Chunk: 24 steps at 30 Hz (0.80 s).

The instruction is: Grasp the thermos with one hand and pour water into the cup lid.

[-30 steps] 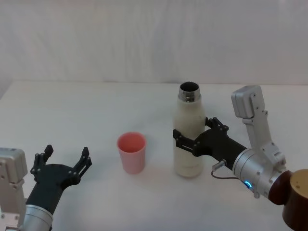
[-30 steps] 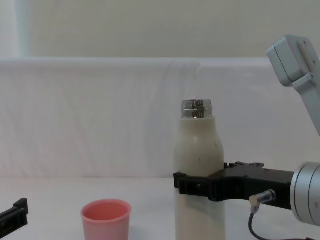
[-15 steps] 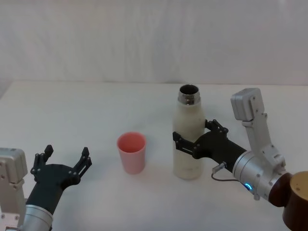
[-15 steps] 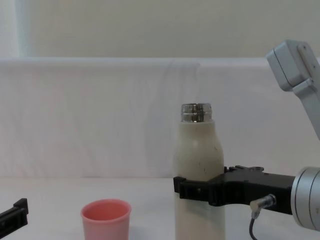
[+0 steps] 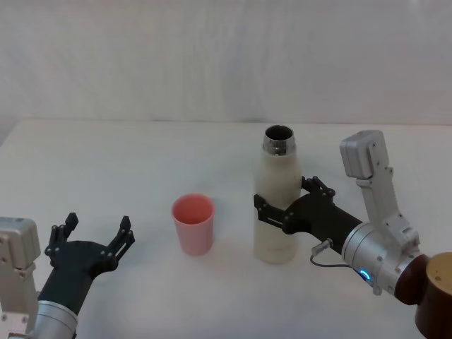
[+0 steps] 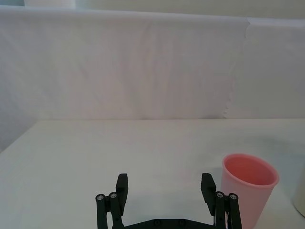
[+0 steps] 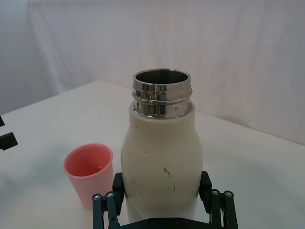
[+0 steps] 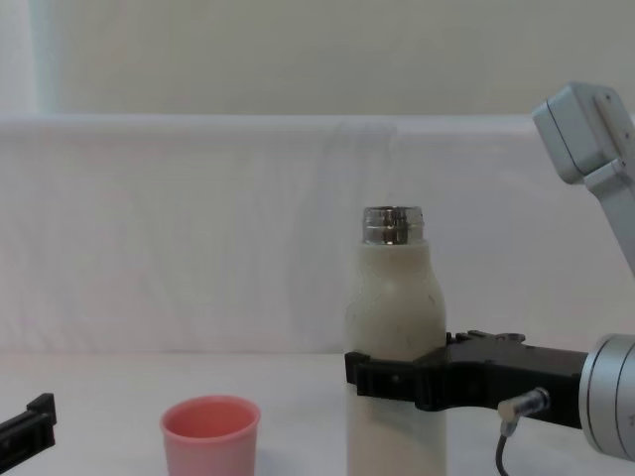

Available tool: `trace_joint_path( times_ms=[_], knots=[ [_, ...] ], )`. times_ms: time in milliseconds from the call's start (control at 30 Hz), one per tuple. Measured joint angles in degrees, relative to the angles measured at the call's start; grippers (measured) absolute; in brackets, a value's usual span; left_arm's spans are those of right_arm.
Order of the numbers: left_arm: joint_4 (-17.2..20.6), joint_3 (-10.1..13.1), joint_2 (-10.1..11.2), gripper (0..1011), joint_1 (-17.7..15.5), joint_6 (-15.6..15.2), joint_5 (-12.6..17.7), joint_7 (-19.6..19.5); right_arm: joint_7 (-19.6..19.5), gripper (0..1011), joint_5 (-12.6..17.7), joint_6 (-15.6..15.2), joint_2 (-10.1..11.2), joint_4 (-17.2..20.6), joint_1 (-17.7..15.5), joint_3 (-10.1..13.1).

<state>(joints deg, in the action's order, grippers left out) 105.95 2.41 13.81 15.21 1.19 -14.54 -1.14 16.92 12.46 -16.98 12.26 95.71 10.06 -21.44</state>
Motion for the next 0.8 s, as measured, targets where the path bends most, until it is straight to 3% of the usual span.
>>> trace_joint_path(
  times_ms=[100,800],
  knots=[
    [0.00,0.01,0.00,1001,0.00,0.00,0.00,0.00,0.00,1002,-0.07,-0.08,-0.02,0.00,-0.03,0.00],
    [0.00,0.00,0.00,1001,0.00,0.00,0.00,0.00,0.03,1001,-0.28,-0.12,-0.08,0.03,-0.04,0.09]
  ],
)
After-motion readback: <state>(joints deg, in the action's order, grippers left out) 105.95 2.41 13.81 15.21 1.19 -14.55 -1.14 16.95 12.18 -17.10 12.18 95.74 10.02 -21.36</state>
